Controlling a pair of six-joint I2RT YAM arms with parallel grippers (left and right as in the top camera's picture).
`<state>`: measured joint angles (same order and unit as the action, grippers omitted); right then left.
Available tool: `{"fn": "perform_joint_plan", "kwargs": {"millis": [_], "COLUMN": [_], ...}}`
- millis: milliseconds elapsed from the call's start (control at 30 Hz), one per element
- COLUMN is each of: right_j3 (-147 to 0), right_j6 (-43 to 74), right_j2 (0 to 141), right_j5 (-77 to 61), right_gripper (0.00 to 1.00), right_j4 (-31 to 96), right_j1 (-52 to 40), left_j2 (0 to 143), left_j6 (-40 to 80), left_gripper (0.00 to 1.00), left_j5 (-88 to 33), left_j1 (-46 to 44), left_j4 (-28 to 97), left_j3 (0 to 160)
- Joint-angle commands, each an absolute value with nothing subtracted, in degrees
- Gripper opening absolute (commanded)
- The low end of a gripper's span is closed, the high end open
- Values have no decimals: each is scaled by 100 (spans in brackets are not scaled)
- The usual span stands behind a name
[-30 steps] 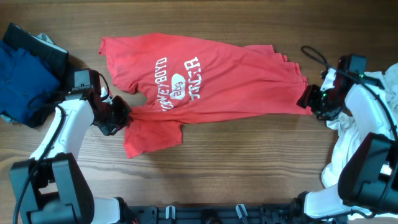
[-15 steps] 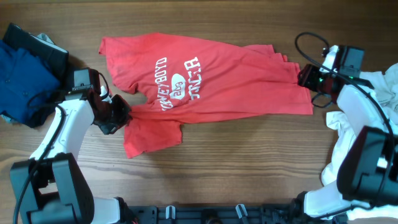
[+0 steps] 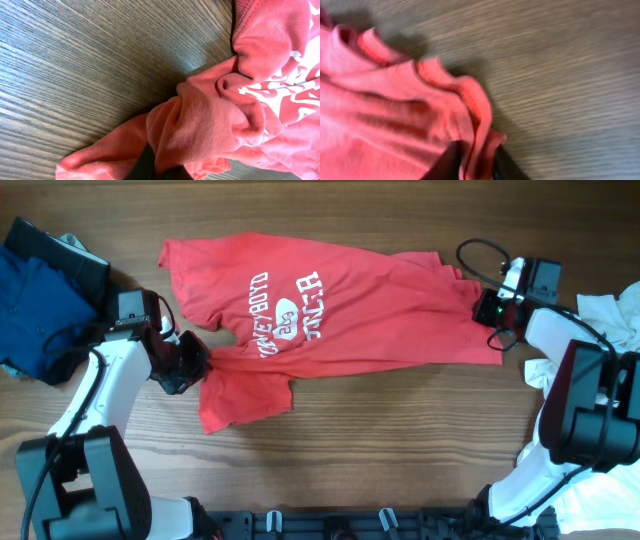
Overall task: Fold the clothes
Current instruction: 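Grasp the right hem of the red t-shirt with the right gripper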
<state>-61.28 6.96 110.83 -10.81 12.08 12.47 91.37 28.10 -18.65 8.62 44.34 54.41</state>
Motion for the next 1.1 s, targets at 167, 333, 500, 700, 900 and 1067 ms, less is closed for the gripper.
{"fn": "perform_joint_plan", "kwargs": {"millis": [167,333,500,700,900,1067], "right_j3": [-6082,-6090,-6090,-6090,-6090,-6090], "right_j6": [510,812,805,812,1111,1457], "right_j2": [10536,8661,7190,6659,6993,8036], "right_j5": [-843,-858,-856,-860,-908,-1570], "right_gripper": [4,4,4,4,5,5], "right_j4": [2486,3710,4427,5078,5828,4860], "right_j1": [1149,1146,1146,1146,1146,1146], "left_j2": [9076,9076,9076,9076,9076,9076], "left_j6": [2718,2716,2716,2711,2582,2587], "left_gripper": [5,5,5,4,5,5], "left_j5": [-1793,-1791,-1791,-1791,-1791,-1791], "left_j1": [836,836,836,836,836,836], "left_j4": [4416,4416,4418,4421,4416,4370], "left_j3": [5422,5422,5422,5422,5422,5422]}}
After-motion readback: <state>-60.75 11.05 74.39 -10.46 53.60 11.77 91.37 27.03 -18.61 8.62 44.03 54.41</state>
